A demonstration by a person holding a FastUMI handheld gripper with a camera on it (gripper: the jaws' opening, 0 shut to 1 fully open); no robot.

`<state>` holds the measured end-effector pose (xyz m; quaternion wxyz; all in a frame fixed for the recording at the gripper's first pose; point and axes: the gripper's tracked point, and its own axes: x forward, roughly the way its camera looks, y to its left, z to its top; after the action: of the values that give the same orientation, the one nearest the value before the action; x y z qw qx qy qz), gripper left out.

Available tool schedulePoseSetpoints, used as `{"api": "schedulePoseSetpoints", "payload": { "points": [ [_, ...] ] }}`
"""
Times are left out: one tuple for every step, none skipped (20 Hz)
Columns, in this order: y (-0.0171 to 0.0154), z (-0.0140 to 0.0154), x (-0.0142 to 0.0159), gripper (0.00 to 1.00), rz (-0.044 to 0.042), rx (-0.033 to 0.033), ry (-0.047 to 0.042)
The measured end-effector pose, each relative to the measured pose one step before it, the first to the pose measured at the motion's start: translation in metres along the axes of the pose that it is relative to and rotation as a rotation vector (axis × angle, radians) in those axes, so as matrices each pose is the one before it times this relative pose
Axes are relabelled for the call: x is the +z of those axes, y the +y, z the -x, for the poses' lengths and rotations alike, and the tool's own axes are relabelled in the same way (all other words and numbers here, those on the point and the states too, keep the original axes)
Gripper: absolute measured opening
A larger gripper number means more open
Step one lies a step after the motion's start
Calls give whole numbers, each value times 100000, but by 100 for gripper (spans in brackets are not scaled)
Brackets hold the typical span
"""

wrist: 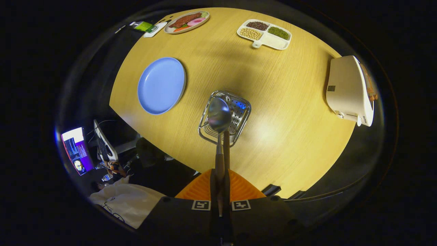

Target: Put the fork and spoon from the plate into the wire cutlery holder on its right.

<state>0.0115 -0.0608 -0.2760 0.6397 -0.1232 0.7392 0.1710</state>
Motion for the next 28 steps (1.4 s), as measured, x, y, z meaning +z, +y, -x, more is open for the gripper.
{"api": "schedulePoseSetpoints", "payload": {
  "points": [
    [-167,-84,256,8,-976,138,1256],
    [-8,-89,196,8,-826,535,1378],
    [-91,-16,343,11,-404,528,484],
    [57,117,456,12,-524,751,114],
    [5,93,255,16,-409,295,-727],
    [67,366,514,24,-71,700,-1369],
    [-1,265,288,39,-25,109,-1444],
    [128,321,288,42,114,610,-1882],
    [232,375,152,55,434,1028,-1895],
    [28,280,22,68,398,706,-1877],
    [259,221,-87,81,203,1494,-1826],
    [222,218,-102,83,227,975,-1844],
    [273,285,-61,83,645,1451,-2334],
    [267,343,-92,90,-167,623,-2274],
    [-9,296,48,100,-82,-277,-3646],
    [404,365,231,100,-126,975,-3566],
    [361,389,168,99,-563,1156,-3675],
    [295,505,347,100,-613,817,-4204],
    [334,487,464,100,-897,905,-4941],
    [351,496,543,100,-414,720,-5372],
    [303,548,491,99,225,730,-5348],
    [467,775,457,99,576,987,-5631],
    [560,569,542,99,1089,1372,-5782],
    [360,603,601,99,1077,-162,-6091],
    [252,639,634,99,507,-742,-6457],
    [521,776,689,99,140,-696,-6611],
    [560,780,696,99,-6,-816,-6584],
    [604,850,741,99,592,-537,-6474]
  ]
}}
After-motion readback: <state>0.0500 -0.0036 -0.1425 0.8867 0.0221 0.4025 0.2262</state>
